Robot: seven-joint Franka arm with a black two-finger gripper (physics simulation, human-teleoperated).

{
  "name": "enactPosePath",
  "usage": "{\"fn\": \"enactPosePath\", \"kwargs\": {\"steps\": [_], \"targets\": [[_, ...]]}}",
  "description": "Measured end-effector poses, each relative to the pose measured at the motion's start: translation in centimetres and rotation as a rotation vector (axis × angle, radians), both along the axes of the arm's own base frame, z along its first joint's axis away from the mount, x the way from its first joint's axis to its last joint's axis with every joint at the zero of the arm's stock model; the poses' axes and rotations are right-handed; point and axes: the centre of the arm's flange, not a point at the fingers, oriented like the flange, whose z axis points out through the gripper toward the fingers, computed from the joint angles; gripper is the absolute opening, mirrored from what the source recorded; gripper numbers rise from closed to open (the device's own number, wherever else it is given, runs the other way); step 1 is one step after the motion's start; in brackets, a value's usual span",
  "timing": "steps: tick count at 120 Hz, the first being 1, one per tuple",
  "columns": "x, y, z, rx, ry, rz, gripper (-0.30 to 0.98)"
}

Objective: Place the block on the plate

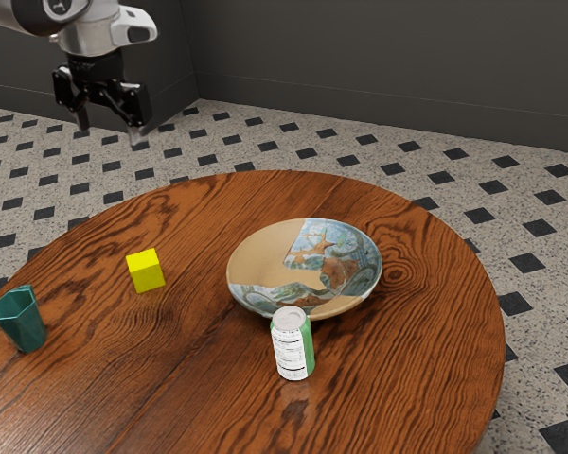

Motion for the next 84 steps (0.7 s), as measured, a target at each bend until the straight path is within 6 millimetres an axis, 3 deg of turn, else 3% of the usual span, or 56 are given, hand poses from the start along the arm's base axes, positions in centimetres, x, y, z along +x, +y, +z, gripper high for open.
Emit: {"fn": "enactPosePath", "kwargs": {"steps": [24, 46, 61, 69, 84], "targets": [[0.3, -0.3, -0.8, 0.004, 0.003, 0.027, 0.69], [2.1, 0.3, -10.0, 0.007, 0.119, 0.054, 0.69], [2.1, 1.4, -14.8, -0.011, 0.144, 0.13, 0.69], [1.8, 2.8, -17.9, -0.029, 0.152, 0.196, 0.69], [1.6, 7.0, -20.9, -0.049, 0.124, 0.361, 0.69]]}}
